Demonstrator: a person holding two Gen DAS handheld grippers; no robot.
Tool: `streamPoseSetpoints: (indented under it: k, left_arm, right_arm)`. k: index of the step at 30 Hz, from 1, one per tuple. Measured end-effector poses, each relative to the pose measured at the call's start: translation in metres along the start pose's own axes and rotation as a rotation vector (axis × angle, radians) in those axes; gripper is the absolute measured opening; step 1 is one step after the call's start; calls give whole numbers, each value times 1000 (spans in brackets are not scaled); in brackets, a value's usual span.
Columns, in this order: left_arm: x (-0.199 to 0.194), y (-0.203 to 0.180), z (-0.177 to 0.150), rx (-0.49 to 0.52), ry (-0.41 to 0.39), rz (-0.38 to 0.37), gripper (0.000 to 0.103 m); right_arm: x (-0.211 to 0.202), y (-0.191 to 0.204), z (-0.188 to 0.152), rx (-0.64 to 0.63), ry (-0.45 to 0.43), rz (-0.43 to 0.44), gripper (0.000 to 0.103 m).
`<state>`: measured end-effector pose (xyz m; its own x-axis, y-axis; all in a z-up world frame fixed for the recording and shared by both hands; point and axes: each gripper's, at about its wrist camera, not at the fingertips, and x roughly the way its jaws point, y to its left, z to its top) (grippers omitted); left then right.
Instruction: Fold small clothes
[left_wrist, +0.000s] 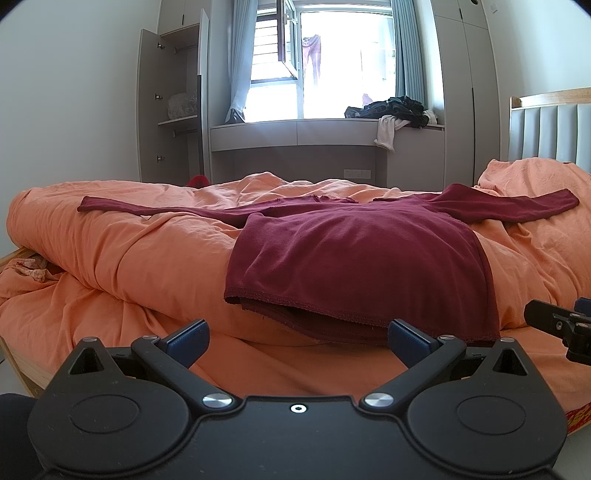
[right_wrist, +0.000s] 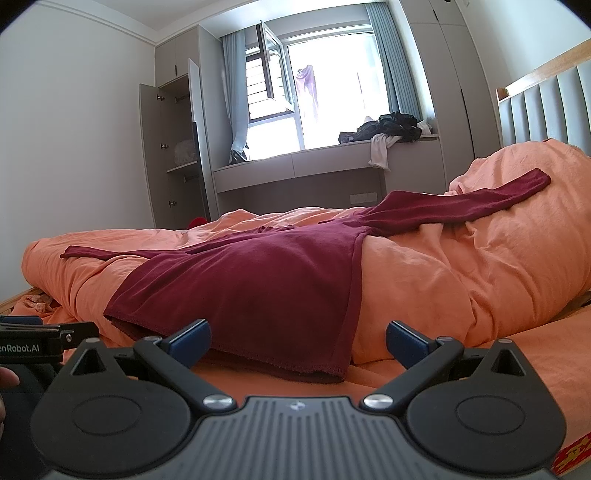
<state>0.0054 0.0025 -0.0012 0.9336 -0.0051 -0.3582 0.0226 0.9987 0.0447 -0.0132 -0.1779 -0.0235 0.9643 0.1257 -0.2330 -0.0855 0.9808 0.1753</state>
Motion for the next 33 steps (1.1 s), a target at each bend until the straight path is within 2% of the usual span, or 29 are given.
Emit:
streamPoseSetpoints:
  k: [13, 19, 21, 24, 27, 31, 33]
  left_arm:
    - [0, 0, 1, -3, 3, -6, 103]
    - [2, 6, 17, -46, 44, -88, 103]
    - [9, 4, 25, -20, 68, -88, 103]
    - [21, 1, 38, 62, 84, -60, 103]
    - [36, 5, 60, 156, 65, -6, 103]
    - [65, 14, 98, 178, 37, 56, 103]
    - [86, 13, 116, 199, 25, 123, 103]
  right_arm:
    - [1, -1, -2, 17, 8, 1, 103]
    - [1, -12, 5, 24, -24, -16, 103]
    - [2, -18, 8, 28, -39, -28, 103]
    - [6, -30, 12, 38, -74, -47, 103]
    - [14, -46, 17, 51, -101, -66, 103]
    - [30, -78, 27, 93, -118, -81, 103]
    - [43, -97, 31, 119, -119, -95, 103]
